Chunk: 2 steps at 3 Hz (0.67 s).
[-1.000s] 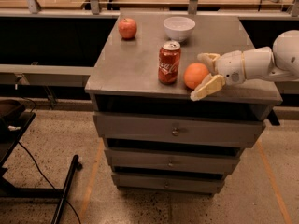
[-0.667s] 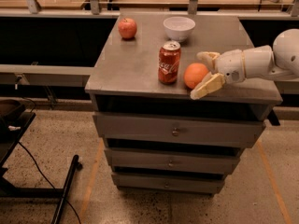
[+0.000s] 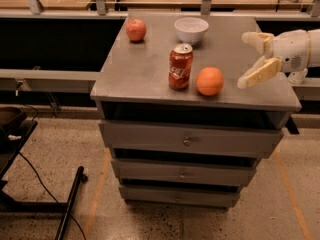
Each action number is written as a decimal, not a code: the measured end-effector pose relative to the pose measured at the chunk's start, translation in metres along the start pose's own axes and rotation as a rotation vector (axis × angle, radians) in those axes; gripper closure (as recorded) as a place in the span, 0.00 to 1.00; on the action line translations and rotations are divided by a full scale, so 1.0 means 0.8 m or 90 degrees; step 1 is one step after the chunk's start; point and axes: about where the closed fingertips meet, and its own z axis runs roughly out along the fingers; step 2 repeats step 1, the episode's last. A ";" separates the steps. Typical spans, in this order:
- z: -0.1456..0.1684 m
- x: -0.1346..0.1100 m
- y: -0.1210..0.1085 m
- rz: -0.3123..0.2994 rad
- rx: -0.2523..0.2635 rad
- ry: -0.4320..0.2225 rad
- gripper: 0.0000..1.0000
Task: Move orange near coke can
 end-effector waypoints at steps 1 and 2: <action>-0.009 -0.007 0.001 -0.007 -0.001 -0.001 0.00; -0.009 -0.007 0.001 -0.007 -0.001 -0.001 0.00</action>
Offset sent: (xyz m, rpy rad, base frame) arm 0.0000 0.0000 0.0000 0.0000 0.0000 0.0000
